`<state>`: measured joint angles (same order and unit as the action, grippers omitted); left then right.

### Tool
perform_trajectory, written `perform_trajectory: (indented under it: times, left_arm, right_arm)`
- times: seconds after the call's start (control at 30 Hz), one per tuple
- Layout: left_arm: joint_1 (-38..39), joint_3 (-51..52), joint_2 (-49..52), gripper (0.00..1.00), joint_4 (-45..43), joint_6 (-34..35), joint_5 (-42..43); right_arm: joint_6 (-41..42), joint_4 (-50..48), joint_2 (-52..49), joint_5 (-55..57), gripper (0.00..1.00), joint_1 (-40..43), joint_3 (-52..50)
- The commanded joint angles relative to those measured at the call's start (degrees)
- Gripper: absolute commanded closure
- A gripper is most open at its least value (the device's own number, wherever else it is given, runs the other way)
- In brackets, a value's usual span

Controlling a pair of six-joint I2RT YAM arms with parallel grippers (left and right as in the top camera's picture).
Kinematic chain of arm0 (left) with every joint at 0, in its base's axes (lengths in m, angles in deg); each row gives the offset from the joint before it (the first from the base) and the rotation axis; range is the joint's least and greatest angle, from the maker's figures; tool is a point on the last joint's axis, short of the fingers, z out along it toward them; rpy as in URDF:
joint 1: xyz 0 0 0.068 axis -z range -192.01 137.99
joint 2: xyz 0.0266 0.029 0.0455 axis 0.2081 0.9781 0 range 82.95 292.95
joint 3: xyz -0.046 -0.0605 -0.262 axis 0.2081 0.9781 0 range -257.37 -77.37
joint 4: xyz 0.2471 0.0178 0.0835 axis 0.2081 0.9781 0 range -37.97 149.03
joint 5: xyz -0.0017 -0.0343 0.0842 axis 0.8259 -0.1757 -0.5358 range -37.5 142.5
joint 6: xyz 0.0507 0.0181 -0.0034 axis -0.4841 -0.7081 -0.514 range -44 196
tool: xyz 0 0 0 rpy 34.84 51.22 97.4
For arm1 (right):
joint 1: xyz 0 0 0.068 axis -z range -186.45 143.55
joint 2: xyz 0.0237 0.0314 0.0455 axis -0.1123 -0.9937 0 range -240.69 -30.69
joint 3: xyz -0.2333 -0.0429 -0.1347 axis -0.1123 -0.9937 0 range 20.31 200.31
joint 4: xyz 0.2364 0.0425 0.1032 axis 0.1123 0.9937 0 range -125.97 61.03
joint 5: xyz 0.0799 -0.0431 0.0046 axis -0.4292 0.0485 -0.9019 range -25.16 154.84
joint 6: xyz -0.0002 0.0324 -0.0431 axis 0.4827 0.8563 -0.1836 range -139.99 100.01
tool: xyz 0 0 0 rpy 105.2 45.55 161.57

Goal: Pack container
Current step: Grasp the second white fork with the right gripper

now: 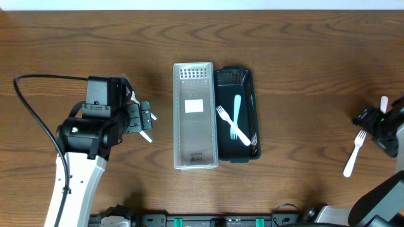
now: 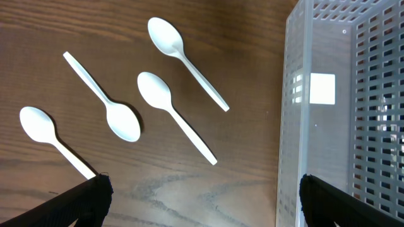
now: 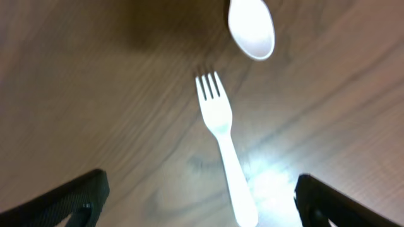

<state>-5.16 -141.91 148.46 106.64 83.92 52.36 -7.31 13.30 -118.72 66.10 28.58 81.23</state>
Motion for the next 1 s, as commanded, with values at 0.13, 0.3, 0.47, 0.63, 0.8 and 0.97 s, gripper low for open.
perform_trajectory:
  times: [0.13, 0.3, 0.47, 0.63, 0.8, 0.97]
  left_arm:
    - [-0.2, -0.13, -0.02, 0.03, 0.0, 0.28, 0.09]
    - [-0.2, -0.13, -0.02, 0.03, 0.42, 0.28, 0.09]
    - [-0.2, -0.13, -0.02, 0.03, 0.59, 0.28, 0.09]
    - [-0.2, -0.13, -0.02, 0.04, 0.59, 0.28, 0.09]
    - [-0.2, -0.13, -0.02, 0.04, 0.57, 0.28, 0.09]
    - [-0.2, -0.13, -0.02, 0.04, 0.57, 0.28, 0.09]
  right_arm:
    - [-2.47, -11.34, -0.07, -0.22, 0.04, 0.22, -10.58]
    - [-2.38, -15.58, -0.11, -0.24, 0.05, 0.22, -13.9]
    - [-2.03, -17.31, -0.39, -0.22, 0.05, 0.22, -14.6]
    - [-2.03, -17.77, -3.02, -0.22, 0.06, 0.22, -14.6]
    - [-2.03, -17.88, -6.88, -0.22, 0.06, 0.2, -14.6]
    - [-1.55, -18.25, -7.89, -0.22, 0.06, 0.2, -14.6]
